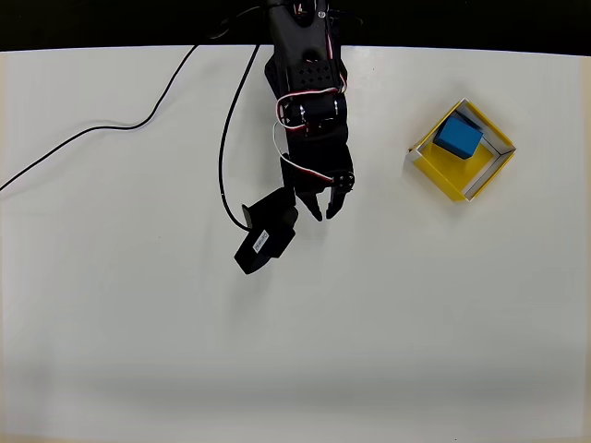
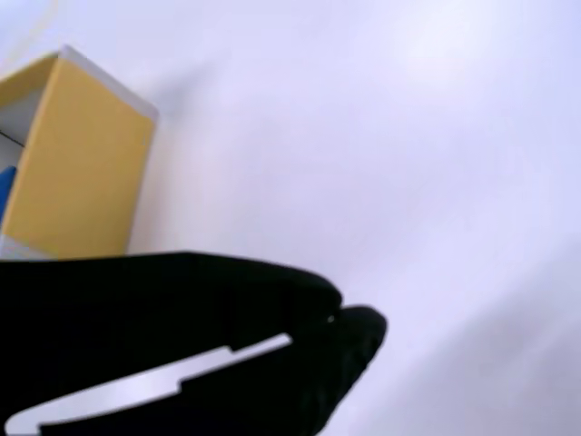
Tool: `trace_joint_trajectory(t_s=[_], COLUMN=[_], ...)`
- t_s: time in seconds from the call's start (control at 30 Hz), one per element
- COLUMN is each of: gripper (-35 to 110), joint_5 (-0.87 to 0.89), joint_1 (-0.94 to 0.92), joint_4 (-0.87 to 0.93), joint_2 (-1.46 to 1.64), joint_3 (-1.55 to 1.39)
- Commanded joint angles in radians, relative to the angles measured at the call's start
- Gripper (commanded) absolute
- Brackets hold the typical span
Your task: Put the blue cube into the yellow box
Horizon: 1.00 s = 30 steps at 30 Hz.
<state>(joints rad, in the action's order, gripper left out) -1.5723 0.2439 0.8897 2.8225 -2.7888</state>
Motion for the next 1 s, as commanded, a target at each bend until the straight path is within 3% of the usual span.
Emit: trace_joint_trajectory(t_s=[0.0, 0.33, 0.6, 0.97], gripper=[0, 0, 0, 0], joint_5=[-0.003, -0.054, -0.087, -0.040], joint_1=[-0.038, -0.143, -0.193, -0.221], joint_4=[0.064, 0.183, 0.456, 0.469], joint_2=[0.124, 0.394, 0.520, 0.522], joint_3=[-0.038, -0.278, -0.357, -0.357])
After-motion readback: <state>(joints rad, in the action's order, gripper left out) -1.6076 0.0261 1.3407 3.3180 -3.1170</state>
